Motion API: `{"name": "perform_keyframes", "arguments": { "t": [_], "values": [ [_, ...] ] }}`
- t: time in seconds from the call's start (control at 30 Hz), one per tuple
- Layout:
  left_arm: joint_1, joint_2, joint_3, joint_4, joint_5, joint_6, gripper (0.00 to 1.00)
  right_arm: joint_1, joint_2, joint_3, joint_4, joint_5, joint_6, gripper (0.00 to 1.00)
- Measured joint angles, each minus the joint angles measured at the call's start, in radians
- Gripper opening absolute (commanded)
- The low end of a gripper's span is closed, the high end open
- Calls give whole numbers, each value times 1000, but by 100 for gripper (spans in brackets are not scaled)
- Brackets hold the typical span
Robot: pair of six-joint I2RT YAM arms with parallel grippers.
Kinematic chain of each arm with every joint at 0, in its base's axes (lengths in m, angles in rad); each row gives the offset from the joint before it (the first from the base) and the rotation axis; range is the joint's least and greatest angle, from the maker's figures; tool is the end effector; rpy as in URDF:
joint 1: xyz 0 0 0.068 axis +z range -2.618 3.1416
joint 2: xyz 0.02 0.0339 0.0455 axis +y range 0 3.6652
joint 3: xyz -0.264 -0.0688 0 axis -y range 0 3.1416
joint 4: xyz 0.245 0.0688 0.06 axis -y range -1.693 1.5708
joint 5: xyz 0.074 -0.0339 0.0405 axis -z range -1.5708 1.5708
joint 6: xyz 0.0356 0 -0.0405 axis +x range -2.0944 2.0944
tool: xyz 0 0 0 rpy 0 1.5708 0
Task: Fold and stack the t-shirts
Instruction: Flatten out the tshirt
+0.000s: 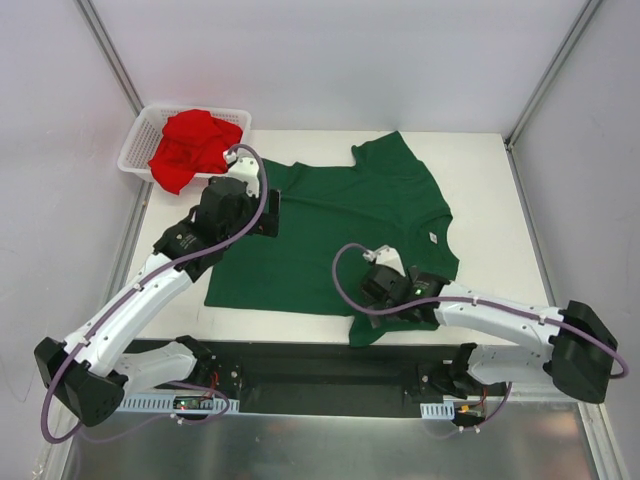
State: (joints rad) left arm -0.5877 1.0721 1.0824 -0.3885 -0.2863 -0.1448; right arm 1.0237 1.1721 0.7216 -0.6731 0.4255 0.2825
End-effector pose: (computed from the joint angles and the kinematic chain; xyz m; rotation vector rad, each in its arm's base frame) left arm 0.2042 -0.1239 0.3679 0.2396 1.9237 -0.2093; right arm 0.1219 0.1719 0.2082 -0.8016 2.4066 -0.0846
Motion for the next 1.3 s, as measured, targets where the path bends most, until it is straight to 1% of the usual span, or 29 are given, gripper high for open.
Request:
{"name": "perform_keyframes", "arguments": {
  "t": [0.17,0.3,0.43,0.83,0.93,1.03,1.3],
  "values": [
    [0,-34,-21,-2,1,-2,99,159,90,-2,29,71,78,96],
    [0,-55,-21,0,1,-2,99,253,147,5,17,125,147,96],
    [0,-63,-25,2,1,-2,99,326,154,30,-29,179,221,96],
    [0,-64,-35,0,2,-6,99,502,129,78,-210,271,400,99],
    [0,-64,-36,1,1,-6,99,536,134,78,-230,276,436,96],
    [0,-67,-43,1,1,-12,99,559,161,78,-233,278,463,96],
    [0,-67,-51,-2,1,-24,99,584,314,94,-223,278,492,95]
  ]
}}
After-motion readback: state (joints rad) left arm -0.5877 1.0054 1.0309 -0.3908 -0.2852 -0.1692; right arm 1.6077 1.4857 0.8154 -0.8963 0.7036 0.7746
